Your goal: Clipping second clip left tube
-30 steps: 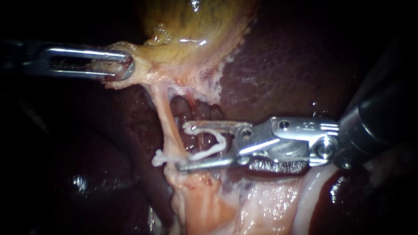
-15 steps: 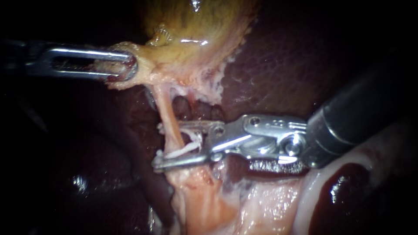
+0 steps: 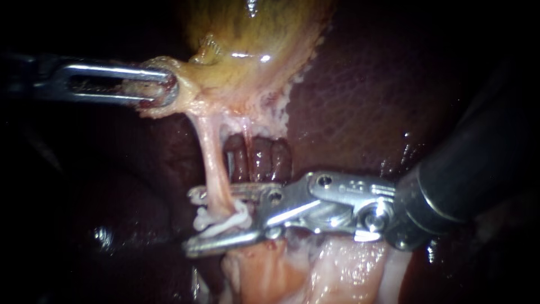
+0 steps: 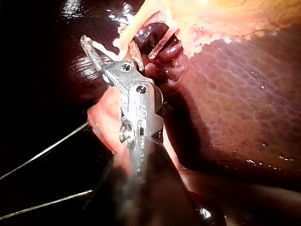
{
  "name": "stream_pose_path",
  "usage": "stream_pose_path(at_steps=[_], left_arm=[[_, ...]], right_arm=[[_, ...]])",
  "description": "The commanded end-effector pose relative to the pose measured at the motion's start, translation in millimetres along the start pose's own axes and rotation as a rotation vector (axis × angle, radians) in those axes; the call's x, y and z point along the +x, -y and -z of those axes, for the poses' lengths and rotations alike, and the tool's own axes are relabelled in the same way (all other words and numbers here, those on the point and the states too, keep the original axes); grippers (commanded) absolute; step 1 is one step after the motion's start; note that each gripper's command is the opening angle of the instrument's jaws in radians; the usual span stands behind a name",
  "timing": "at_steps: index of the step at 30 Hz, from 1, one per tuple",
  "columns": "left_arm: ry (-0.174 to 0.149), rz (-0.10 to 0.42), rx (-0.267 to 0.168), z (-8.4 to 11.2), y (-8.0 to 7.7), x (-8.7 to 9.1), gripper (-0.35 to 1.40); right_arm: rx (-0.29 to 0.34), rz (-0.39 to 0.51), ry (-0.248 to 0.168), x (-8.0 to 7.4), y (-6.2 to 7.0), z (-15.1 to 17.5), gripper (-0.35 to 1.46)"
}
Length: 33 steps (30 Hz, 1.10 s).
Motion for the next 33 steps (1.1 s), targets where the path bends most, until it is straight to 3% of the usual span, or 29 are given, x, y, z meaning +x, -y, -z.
stream_pose_path(at_steps=[1, 17, 24, 33], left_arm=[[0.001, 0.0, -0.002, 0.0, -0.1, 0.1, -0.35], [0.0, 0.0, -0.001, 0.0, -0.1, 0.1, -0.35], [0.0, -0.006, -0.001, 0.0, -0.1, 0.0, -0.35], [0.0, -0.006, -0.001, 0.0, -0.1, 0.1, -0.35]], right_arm=[[0.0, 0.001, 0.002, -0.1, -0.1, 0.0, 0.48], [0.014, -0.027, 0.004, -0.9, -1.0, 1.4, 0.18], [0.042, -0.02, 0.011, -0.9, -1.0, 1.6, -0.19], [0.044, -0.02, 0.011, -0.9, -1.1, 1.7, -0.35]])
